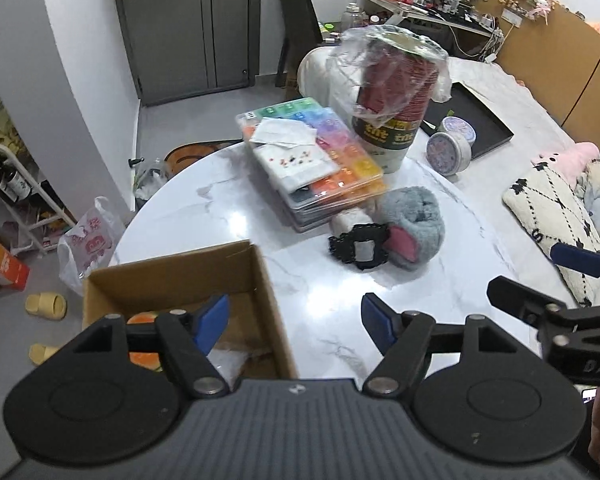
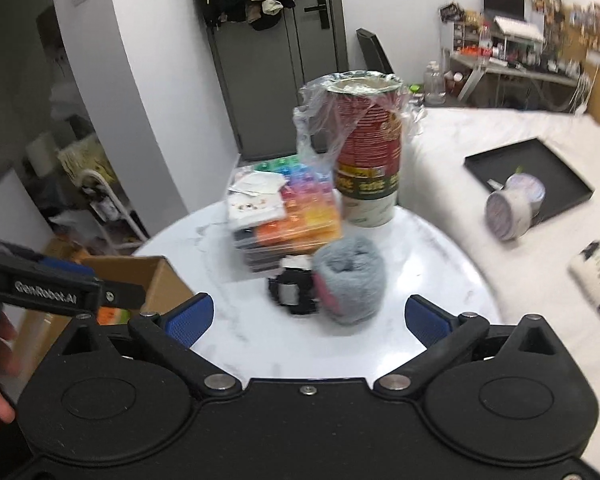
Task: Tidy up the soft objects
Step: 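Grasp the grey fluffy plush with the left tool while the right tool grasps it too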
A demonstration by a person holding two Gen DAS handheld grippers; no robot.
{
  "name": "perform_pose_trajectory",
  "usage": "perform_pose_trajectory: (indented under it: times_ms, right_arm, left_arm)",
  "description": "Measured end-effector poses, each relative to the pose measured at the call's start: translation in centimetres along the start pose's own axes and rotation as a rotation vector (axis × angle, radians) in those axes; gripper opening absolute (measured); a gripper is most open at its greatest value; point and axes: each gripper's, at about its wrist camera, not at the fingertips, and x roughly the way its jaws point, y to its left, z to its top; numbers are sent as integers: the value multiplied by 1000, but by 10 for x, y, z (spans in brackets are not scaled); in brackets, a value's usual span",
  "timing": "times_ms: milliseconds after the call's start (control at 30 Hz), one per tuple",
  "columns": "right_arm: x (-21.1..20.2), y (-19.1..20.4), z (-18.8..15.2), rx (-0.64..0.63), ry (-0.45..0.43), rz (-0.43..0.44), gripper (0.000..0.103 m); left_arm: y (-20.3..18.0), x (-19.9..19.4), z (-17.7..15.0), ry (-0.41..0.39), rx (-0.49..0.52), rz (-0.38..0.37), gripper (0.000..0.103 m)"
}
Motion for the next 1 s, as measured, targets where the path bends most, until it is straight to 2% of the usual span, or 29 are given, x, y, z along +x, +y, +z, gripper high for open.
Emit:
perform_pose_trajectory:
  times_ms: [67,200,433,600,833,1000]
  right_arm:
    - [4,-5,-1,5,10,-18,103]
    - [12,-19,-4,56,53,75,103]
    - [30,-35,-7,108,91,83,103]
    - [46,-51,-5,153,107,63,103]
    - [70,-94,-2,341,120,46,102]
    - [87,-117,2,468,126,87,79]
  left_arm:
    - [-4,3,3,-1,-5,3,72]
    - [-9,13,11,23,-22,-10,72]
    - [-36,34,32,50,38,-9,72]
    - [-52,57,48,72,17,-3,71]
    - [-67,92,62,91,-44,10,71]
    - [-69,120,70,106,-133,-21,66]
